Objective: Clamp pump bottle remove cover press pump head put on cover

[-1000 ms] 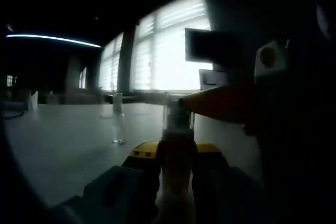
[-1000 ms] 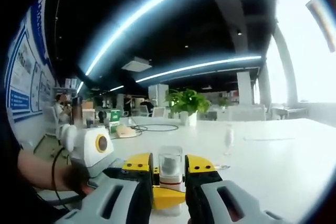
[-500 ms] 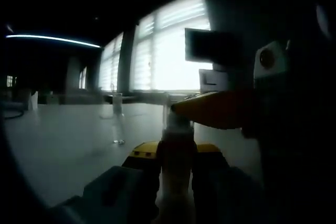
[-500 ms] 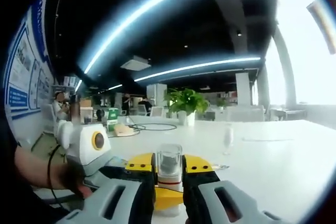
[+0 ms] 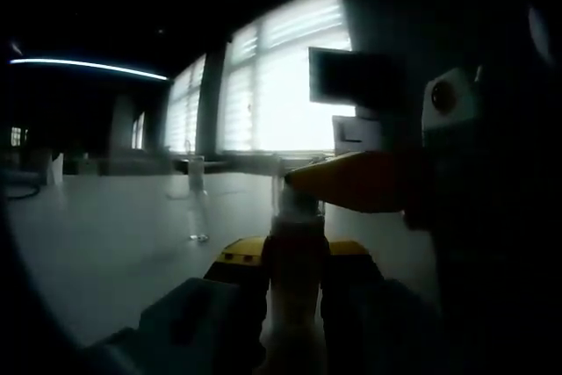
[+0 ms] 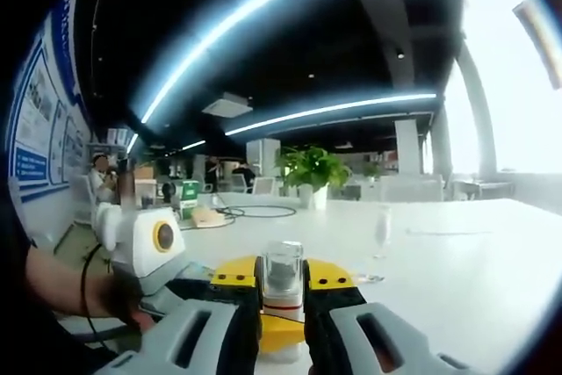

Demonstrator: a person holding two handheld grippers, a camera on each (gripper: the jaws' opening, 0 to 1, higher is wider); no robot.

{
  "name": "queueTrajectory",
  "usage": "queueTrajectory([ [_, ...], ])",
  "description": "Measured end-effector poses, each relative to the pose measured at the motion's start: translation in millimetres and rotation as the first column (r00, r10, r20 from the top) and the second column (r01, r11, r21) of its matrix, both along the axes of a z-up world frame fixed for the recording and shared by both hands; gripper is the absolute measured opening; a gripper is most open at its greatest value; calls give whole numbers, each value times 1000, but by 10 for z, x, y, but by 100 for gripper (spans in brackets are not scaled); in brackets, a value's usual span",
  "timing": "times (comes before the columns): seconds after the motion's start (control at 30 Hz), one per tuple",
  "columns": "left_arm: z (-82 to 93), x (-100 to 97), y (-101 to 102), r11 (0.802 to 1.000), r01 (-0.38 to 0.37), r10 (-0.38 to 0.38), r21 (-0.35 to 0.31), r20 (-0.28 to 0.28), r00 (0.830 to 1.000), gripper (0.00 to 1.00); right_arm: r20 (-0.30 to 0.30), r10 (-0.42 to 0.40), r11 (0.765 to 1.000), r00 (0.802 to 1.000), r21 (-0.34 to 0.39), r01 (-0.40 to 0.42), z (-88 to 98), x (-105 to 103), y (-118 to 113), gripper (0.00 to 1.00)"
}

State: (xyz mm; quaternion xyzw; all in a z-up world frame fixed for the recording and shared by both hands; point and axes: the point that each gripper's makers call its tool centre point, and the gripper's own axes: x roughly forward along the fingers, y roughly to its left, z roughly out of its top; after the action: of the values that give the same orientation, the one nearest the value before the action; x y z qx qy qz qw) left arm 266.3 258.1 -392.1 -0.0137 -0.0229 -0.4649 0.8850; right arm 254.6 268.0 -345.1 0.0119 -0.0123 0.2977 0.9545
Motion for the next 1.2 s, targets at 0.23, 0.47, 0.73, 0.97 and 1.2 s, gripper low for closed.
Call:
queueTrajectory([
  [0.23, 0, 5, 5, 1000, 0, 0, 0, 0, 1000, 13, 19, 1, 1000, 1000, 12, -1, 63, 2, -5, 13],
  [0.47, 4, -4, 4, 1000, 0, 0, 0, 2, 1000, 13, 24, 4, 1000, 1000, 21, -5, 124, -4, -5, 13],
  [0.73, 9, -11, 3, 1000, -3, 3, 1, 3, 1000, 13, 45, 13, 1000, 999, 15, -14, 201, -20, 18, 13],
  [0.97, 4, -3, 8, 1000, -3, 3, 1, 2, 1000, 13, 53, 10, 1000, 999, 21, -11, 271, -17, -8, 13],
  [1.2, 1, 3, 11, 1000, -2, 2, 3, 6, 1000, 13, 50, 10, 999, 999, 43, -12, 331, -20, -34, 13],
])
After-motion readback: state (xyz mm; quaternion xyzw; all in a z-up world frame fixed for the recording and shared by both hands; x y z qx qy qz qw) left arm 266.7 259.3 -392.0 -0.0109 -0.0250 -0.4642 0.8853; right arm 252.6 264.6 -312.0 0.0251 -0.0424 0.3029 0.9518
